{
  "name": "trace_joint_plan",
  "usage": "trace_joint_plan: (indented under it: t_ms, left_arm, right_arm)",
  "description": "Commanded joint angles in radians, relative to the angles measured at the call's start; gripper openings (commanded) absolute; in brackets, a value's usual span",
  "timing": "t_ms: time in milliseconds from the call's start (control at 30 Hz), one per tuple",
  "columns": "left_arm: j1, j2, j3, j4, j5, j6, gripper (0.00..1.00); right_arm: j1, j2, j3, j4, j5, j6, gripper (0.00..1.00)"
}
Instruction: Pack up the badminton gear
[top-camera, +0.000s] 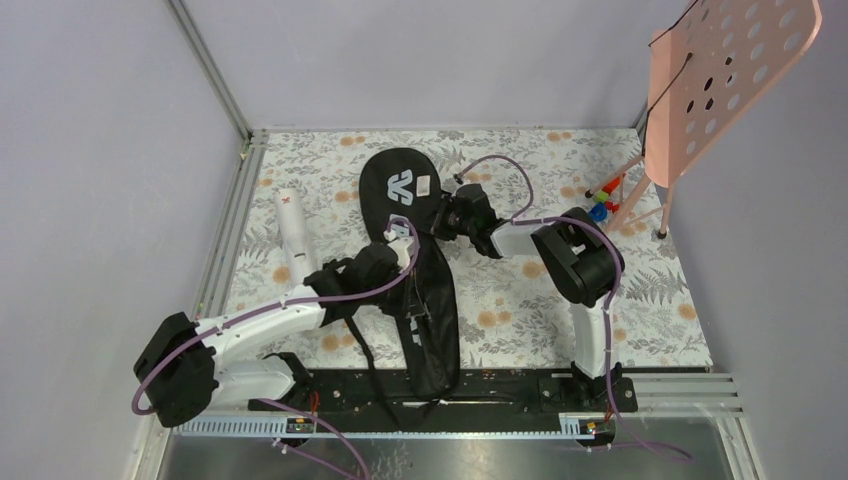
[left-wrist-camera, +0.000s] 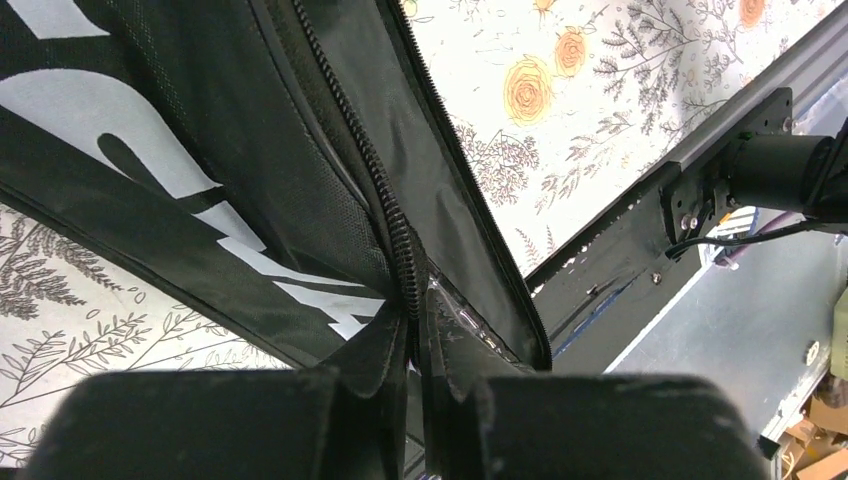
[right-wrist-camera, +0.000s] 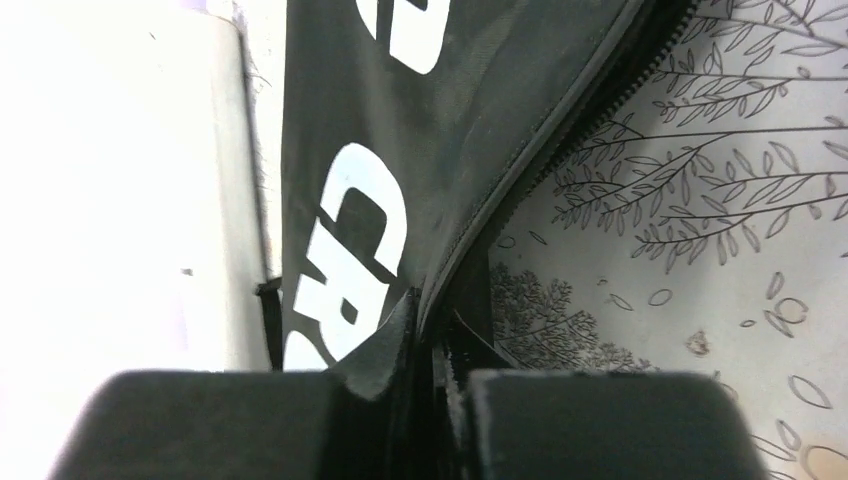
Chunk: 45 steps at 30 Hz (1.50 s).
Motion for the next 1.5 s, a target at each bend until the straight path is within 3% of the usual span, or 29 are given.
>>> trace_joint_plan:
  t_ms: [0, 67, 200, 233, 333, 500, 633, 833, 933, 1067, 1133, 1333, 1467]
  left_arm:
    - [0.002, -0.012, 0.048, 0.077, -0.007, 0.028, 0.13]
    - [0.009, -0.022, 0.124, 0.040, -0.050, 0.072, 0.31]
    - [0.028, -0.079, 0.314, -0.007, -0.166, 0.195, 0.88]
    - [0.035, -0.092, 0.365, -0.022, -0.195, 0.232, 0.97]
    - [0.058, -0.121, 0.508, -0.063, -0.278, 0.342, 0.99]
    - [0.139, -0.131, 0.689, -0.096, -0.286, 0.648, 0.99]
    - [0.203, -0.126, 0.761, -0.147, -0.151, 1.001, 0.99]
    - [0.233, -0.124, 0.728, -0.331, 0.077, 1.455, 0.99]
    - [0.233, -0.125, 0.679, -0.385, 0.191, 1.496, 0.99]
    - [0.233, -0.122, 0.627, -0.376, 0.241, 1.332, 0.99]
    - [0.233, -0.128, 0.574, -0.393, 0.239, 1.353, 0.99]
    - [0.246, -0.140, 0.441, -0.336, 0.122, 1.372, 0.99]
    - [0.283, -0.131, 0.408, -0.336, 0.104, 1.384, 0.99]
  right_arm:
    - [0.000, -0.126, 0.062, -0.056, -0.046, -0.151, 0.01]
    - [0.000, -0.196, 0.109, -0.195, -0.047, -0.291, 0.00]
    - [0.000, -0.308, 0.294, -0.601, -0.044, -0.682, 0.00]
    - [0.000, -0.325, 0.349, -0.703, -0.038, -0.777, 0.00]
    - [0.001, -0.380, 0.455, -0.938, -0.048, -1.060, 0.00]
    - [0.002, -0.484, 0.493, -1.097, -0.120, -1.454, 0.00]
    - [0.001, -0.571, 0.384, -1.078, -0.075, -1.646, 0.00]
    - [0.002, -0.665, 0.118, -0.861, -0.024, -1.645, 0.00]
    - [0.005, -0.715, -0.036, -0.681, -0.011, -1.605, 0.00]
    - [0.044, -0.770, -0.223, -0.460, 0.066, -1.554, 0.00]
    - [0.090, -0.790, -0.293, -0.399, 0.134, -1.551, 0.00]
    - [0.243, -0.802, -0.436, -0.332, 0.343, -1.536, 0.00]
    - [0.289, -0.825, -0.487, -0.339, 0.391, -1.502, 0.00]
